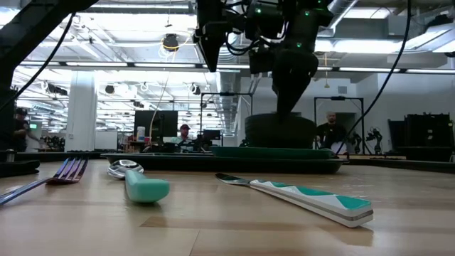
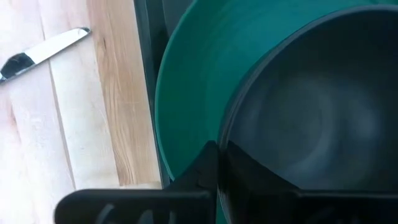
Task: Set up tray
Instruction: Put the black bowl on the green plate
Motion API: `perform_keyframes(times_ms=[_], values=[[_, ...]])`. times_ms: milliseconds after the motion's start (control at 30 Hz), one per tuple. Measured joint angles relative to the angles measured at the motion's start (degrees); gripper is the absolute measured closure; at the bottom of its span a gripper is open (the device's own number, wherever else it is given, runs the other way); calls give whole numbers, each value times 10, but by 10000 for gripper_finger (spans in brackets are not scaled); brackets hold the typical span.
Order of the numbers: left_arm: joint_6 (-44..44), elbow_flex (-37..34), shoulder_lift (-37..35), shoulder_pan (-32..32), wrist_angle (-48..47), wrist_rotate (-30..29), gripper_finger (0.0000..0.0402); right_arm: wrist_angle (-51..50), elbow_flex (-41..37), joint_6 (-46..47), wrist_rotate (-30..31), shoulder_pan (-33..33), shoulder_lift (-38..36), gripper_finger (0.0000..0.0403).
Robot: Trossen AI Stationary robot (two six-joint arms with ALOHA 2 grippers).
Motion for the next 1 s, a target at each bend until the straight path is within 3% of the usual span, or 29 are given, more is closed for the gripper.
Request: perform_keyframes(times_ms=[467, 1000], values=[[8, 0, 0, 7, -1, 14, 372, 23, 0, 4, 3, 0, 0, 364], [19, 0, 0, 10, -1, 14, 372, 35, 0, 18, 5, -3, 0, 272]])
